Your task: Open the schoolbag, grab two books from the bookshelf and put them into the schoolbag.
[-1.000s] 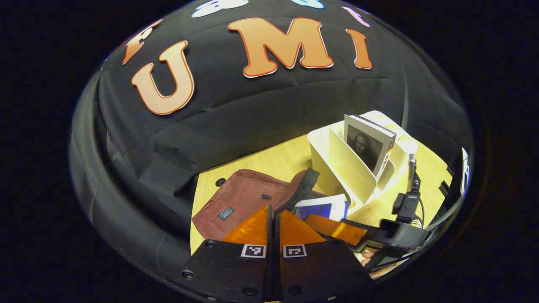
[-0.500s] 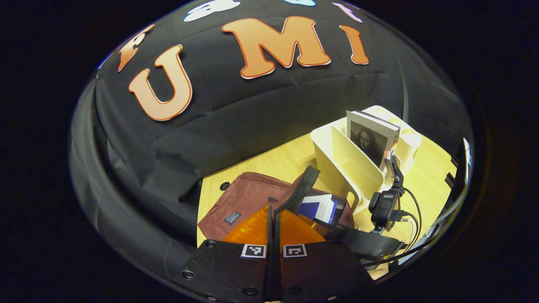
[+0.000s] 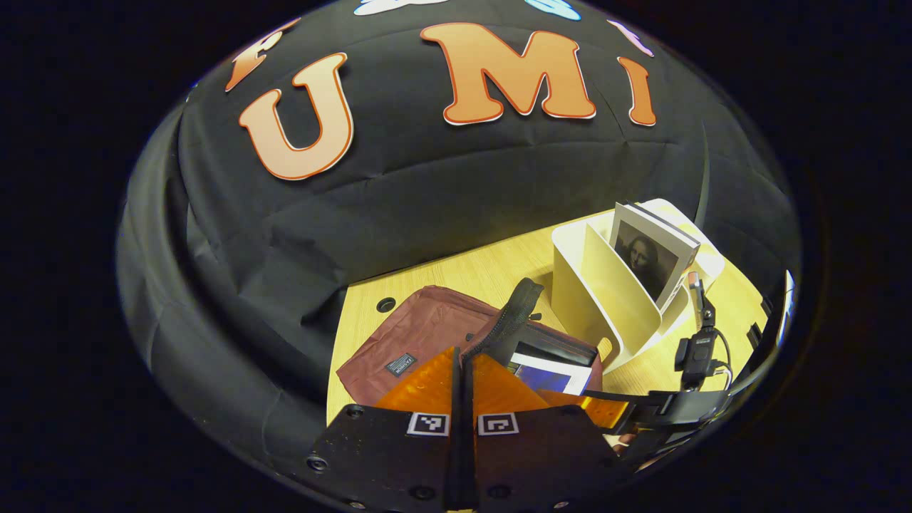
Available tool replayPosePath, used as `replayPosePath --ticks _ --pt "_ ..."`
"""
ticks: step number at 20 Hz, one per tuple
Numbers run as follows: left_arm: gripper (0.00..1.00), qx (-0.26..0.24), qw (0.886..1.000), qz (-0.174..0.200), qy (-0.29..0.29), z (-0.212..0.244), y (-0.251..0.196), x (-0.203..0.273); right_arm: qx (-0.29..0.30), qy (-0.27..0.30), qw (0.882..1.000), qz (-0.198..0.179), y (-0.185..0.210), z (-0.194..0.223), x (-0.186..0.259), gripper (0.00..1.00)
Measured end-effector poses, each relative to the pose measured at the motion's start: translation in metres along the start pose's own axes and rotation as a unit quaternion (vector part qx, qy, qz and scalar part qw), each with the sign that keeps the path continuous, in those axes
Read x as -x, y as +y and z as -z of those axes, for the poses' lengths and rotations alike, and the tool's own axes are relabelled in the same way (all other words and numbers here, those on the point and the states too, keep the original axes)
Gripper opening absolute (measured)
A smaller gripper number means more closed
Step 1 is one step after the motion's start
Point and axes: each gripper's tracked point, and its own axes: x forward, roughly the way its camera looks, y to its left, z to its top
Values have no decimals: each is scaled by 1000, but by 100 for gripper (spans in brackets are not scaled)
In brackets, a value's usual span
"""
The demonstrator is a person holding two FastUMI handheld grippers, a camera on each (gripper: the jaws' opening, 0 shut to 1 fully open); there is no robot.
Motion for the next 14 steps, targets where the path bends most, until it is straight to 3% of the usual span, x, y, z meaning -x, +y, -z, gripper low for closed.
replayPosePath --ticks 9,14 --pt "1 29 999 1 16 9 -13 5 65 -19 998 20 -31 -64 99 97" --pt "1 46 999 4 26 17 -21 9 183 -35 978 88 -47 -127 159 97"
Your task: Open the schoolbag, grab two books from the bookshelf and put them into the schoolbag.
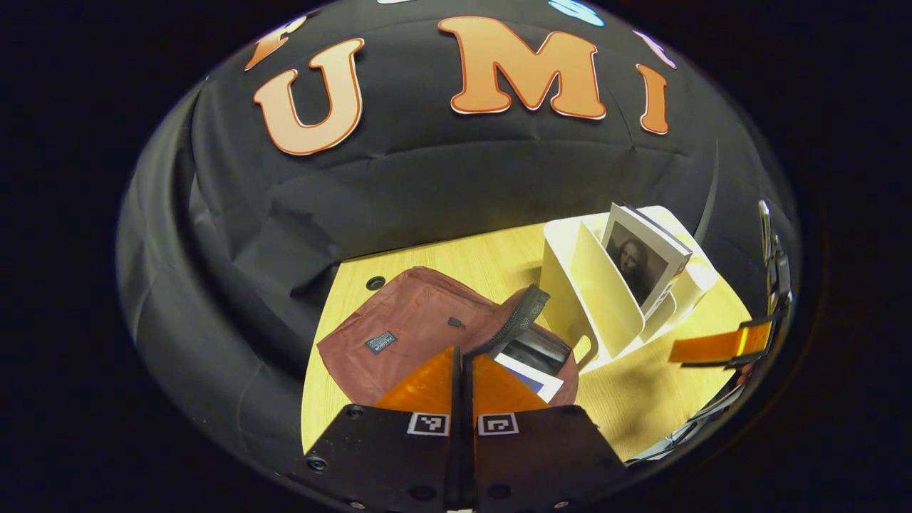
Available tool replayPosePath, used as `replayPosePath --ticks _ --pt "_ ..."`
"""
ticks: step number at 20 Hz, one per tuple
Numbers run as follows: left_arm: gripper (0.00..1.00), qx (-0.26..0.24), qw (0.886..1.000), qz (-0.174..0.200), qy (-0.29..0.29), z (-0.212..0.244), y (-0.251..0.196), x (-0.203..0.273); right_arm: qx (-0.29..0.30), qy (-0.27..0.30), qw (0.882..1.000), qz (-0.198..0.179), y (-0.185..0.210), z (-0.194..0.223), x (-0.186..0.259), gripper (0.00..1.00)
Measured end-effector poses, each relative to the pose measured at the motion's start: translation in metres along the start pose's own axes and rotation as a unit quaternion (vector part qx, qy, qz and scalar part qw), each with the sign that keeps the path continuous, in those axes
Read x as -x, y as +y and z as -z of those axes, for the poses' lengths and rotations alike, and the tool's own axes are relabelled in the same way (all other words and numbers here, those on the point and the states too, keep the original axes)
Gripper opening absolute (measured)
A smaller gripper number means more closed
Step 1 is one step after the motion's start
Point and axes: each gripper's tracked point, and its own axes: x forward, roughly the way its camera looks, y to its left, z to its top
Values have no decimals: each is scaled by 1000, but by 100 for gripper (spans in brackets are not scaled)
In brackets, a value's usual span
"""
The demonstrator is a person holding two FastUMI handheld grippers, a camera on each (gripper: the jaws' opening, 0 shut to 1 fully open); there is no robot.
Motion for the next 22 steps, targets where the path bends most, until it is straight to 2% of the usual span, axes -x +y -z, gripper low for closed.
replayPosePath --ticks 2,5,9,13,15,20,22 --pt "1 5 1000 0 3 1 -2 0 72 -1 997 35 -9 -25 19 97" --pt "1 4 1000 -2 6 1 -3 0 128 7 991 35 15 -65 38 97" --pt "1 -7 1000 -3 12 4 -1 0 224 -3 972 75 33 -118 36 98" --pt "1 -10 1000 -6 15 5 2 0 261 0 959 113 39 -164 0 98" --pt "1 -6 1000 -2 18 6 2 -1 252 10 960 119 42 -176 -28 98" --pt "1 2 1000 -4 28 10 9 -5 263 58 951 155 26 -172 -84 98" --pt "1 0 999 -5 31 9 9 -6 262 73 949 158 25 -168 -98 93"
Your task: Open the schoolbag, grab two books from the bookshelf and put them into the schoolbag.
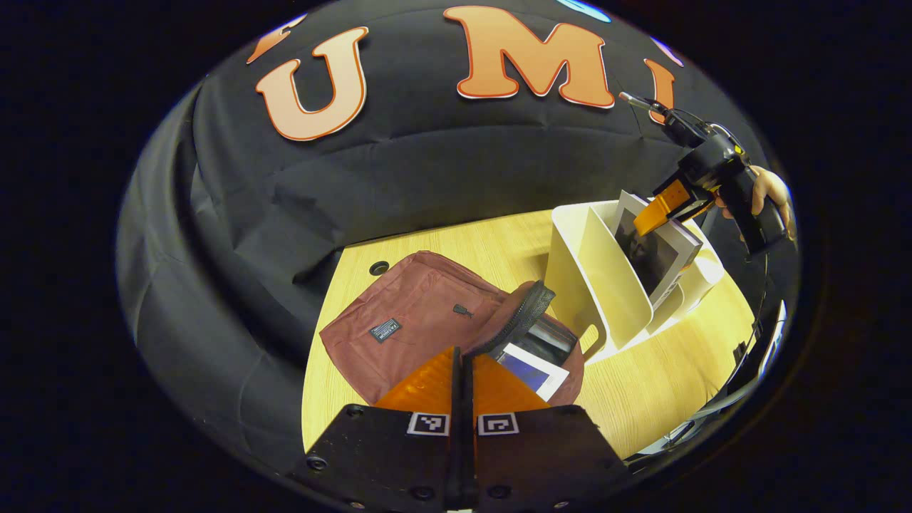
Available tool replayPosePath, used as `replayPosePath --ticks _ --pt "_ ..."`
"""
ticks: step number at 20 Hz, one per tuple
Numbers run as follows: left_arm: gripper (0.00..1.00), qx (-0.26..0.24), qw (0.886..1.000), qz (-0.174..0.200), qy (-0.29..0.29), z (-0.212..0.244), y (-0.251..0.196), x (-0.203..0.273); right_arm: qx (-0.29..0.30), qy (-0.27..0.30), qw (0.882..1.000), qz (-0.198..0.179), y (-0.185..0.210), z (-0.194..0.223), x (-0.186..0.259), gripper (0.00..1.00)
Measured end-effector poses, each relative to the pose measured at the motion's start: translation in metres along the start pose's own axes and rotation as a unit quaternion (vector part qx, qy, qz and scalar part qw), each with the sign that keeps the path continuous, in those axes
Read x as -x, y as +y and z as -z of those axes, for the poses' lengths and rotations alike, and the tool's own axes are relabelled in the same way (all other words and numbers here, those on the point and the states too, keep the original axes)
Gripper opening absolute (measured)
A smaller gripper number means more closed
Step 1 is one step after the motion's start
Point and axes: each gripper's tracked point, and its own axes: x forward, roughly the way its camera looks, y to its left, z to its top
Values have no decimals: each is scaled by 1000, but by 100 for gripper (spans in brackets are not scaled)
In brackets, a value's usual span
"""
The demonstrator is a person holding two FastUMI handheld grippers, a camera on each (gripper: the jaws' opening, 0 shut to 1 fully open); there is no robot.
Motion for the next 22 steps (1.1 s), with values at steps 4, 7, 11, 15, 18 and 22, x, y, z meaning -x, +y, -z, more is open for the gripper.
replayPosePath --ticks 4,7,11,15,18,22 --pt "1 0 1000 0 4 -2 -3 -1 -6 27 1000 1 1 12 -16 71" --pt "1 8 1000 4 9 -2 -3 -5 -17 18 1000 6 -3 6 -13 38" --pt "1 10 1000 3 13 2 1 -11 -44 -8 999 -15 5 -8 12 38" --pt "1 10 1000 6 10 1 -1 -12 -36 -44 998 -18 5 -28 43 37" --pt "1 5 1000 10 12 2 -2 -13 -40 -68 997 -26 4 -39 84 37" --pt "1 -5 1000 8 9 1 2 -17 -40 -110 992 -36 4 -50 135 37"
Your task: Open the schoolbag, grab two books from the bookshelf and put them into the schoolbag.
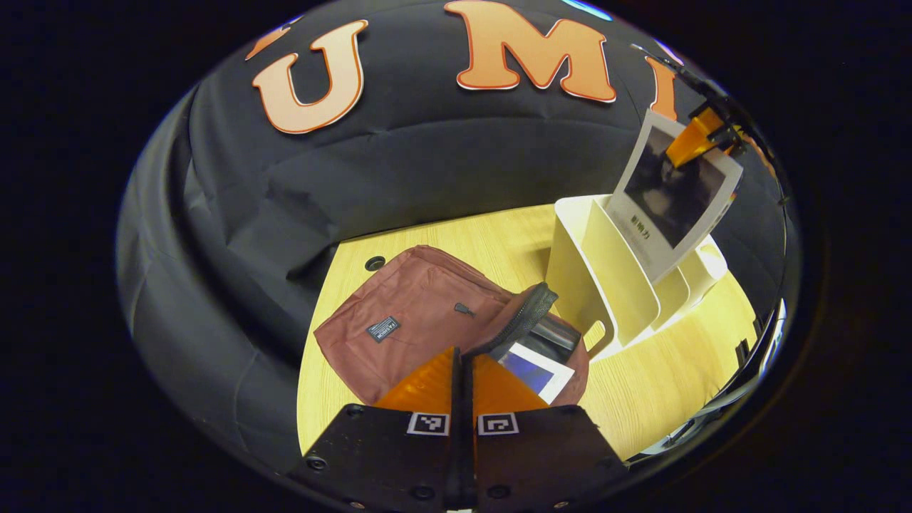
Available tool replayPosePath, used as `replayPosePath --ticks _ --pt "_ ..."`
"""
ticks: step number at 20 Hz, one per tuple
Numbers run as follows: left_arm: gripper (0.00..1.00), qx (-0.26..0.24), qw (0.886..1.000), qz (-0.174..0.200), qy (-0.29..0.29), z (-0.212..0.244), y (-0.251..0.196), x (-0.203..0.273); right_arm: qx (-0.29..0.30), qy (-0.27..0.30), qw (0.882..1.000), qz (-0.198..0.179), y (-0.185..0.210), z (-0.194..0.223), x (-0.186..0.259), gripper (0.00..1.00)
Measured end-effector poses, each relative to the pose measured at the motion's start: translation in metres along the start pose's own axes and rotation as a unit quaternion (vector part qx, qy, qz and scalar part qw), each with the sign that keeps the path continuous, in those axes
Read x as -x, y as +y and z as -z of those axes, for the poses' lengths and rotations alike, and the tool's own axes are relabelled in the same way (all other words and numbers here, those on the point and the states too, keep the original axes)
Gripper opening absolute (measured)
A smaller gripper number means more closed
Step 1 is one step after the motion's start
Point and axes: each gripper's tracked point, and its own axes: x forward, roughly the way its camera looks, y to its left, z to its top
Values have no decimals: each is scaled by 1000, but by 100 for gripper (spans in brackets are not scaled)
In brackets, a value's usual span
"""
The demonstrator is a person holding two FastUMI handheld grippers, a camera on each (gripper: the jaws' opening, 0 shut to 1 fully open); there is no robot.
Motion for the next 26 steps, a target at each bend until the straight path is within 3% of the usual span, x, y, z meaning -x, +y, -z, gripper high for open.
replayPosePath --ticks 7,14,23,26 --pt "1 -6 1000 1 -6 -5 4 -5 -64 -32 993 -97 24 10 75 37" --pt "1 -18 1000 4 -7 -12 5 -8 -185 -14 956 -226 58 88 84 37" --pt "1 -48 998 16 -31 -25 -6 8 -360 4 894 -266 90 188 10 37" --pt "0 -44 998 25 -35 -28 -10 13 -389 6 885 -256 98 214 -19 37"
